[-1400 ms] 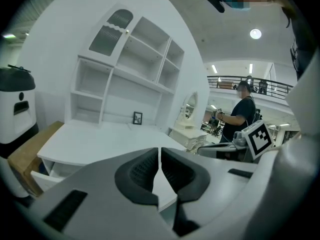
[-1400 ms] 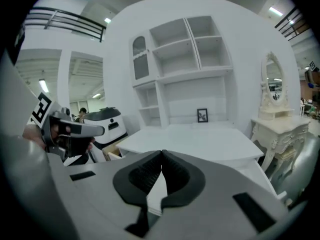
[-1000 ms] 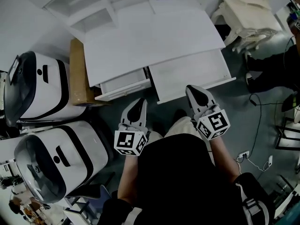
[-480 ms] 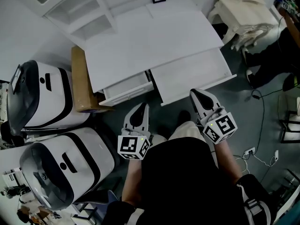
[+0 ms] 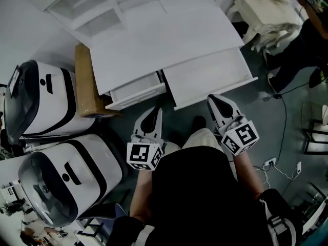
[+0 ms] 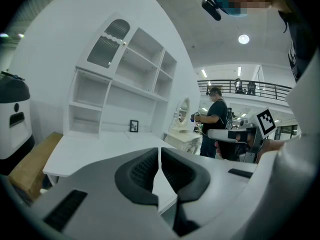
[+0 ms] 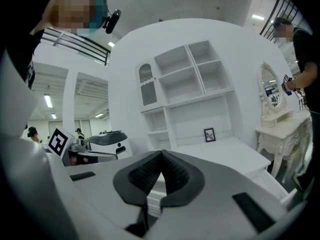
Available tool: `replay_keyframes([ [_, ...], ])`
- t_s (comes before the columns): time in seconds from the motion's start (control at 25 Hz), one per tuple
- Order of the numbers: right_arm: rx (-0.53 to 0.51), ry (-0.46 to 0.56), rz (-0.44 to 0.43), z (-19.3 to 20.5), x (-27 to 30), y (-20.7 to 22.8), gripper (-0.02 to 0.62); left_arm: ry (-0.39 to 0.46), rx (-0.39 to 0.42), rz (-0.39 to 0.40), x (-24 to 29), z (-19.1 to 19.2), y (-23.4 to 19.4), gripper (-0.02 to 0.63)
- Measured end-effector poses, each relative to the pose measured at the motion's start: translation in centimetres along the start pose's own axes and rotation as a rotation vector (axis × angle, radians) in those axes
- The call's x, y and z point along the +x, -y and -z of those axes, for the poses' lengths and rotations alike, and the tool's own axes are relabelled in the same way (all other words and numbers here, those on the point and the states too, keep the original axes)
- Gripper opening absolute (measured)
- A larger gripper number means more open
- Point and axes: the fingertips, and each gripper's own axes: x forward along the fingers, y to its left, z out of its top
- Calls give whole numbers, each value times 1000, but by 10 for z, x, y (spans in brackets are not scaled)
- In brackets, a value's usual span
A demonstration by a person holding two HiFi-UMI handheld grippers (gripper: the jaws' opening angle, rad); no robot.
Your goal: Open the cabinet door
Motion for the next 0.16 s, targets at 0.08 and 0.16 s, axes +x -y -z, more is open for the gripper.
replay_keyframes([
  [0.08, -3, -1, -3, 0, 2, -3, 12, -4, -1, 1, -1, 1, -1, 34],
  [0.16, -8, -4, -7, 0, 4, -6, 12, -6, -4, 2, -2, 1, -3, 34],
])
